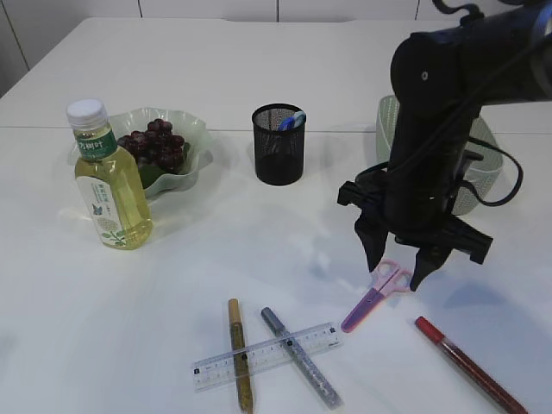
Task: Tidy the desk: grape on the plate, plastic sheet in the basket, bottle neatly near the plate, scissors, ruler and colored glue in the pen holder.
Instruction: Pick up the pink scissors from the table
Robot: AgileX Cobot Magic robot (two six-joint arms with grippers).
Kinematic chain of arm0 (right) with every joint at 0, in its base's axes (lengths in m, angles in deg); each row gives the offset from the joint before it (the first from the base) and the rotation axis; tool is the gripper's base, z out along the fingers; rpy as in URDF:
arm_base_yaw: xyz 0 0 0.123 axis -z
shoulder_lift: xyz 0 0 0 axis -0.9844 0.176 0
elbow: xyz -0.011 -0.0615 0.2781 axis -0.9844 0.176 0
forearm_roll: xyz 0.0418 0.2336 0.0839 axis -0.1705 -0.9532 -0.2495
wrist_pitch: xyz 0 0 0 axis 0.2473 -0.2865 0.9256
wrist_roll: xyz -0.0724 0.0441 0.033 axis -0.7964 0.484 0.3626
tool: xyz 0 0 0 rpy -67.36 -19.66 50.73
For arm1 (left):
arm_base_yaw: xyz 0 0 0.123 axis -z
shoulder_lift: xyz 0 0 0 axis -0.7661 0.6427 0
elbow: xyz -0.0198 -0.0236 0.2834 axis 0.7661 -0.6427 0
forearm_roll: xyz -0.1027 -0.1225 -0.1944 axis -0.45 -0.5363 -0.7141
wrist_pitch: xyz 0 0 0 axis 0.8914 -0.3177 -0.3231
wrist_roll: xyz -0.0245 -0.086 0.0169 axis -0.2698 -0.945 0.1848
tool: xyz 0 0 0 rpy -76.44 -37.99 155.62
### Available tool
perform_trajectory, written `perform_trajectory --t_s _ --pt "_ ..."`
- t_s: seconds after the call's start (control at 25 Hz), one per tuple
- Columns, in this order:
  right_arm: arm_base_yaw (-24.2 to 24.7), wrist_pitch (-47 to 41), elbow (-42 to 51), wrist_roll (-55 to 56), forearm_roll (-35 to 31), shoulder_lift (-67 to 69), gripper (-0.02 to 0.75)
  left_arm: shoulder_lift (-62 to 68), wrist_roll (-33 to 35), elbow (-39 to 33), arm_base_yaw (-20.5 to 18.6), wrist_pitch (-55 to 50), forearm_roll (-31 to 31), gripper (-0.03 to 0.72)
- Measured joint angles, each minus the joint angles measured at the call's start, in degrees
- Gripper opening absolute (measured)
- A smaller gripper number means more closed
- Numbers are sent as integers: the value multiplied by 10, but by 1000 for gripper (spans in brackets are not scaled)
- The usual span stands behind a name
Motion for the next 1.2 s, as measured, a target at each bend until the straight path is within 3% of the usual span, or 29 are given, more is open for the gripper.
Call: perform_trajectory --t_s 1.2 --pt "0 76 0 -4 -11 63 430 0 0 0 0 -2 0 433"
